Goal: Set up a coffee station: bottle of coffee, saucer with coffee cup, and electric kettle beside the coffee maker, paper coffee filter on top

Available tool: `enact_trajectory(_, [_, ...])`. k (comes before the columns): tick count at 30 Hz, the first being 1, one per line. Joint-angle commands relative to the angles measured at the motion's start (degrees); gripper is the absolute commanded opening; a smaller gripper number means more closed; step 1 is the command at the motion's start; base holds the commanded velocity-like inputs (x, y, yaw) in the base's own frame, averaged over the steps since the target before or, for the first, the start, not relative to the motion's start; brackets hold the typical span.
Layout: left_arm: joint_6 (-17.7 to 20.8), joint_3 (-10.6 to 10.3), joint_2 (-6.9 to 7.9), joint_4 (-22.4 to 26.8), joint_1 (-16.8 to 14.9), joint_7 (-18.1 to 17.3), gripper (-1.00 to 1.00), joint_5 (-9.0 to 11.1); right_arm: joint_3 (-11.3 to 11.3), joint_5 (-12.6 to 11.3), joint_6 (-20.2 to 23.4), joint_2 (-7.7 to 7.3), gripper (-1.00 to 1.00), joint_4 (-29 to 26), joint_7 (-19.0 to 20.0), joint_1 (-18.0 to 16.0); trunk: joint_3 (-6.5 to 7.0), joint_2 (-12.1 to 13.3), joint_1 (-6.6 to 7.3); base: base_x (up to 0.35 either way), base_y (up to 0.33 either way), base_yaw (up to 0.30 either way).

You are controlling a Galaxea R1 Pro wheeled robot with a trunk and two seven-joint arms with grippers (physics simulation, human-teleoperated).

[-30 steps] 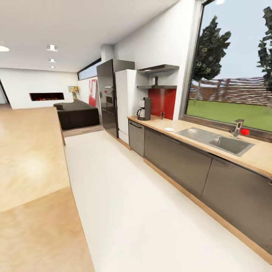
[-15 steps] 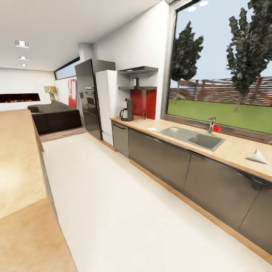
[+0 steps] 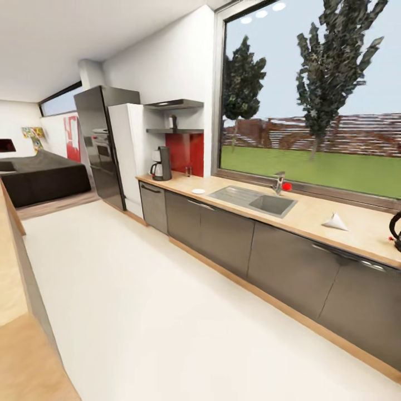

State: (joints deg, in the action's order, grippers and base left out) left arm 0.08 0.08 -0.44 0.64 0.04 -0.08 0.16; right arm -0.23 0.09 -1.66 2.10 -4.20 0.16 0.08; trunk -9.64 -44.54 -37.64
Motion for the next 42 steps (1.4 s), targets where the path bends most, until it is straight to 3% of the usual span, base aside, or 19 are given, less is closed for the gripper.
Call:
enact_trajectory(1, [0.01,0.01,0.0,0.06,-0.01,-0.01,1.0,0.02,-0.03,0.02,-0.1,0.01,1.0,-0.06,0.02,0.01,0.12,0.36,0.22,0.0,0.0,-0.299])
enact_trajectory(42, [0.01,0.01,0.0,0.06,-0.13,-0.01,1.0,0.21,-0.03,0.0,-0.1,0.01,1.0,-0.03,0.02,0.01,7.41,16.81,9.22,0.0,0.0,-0.299])
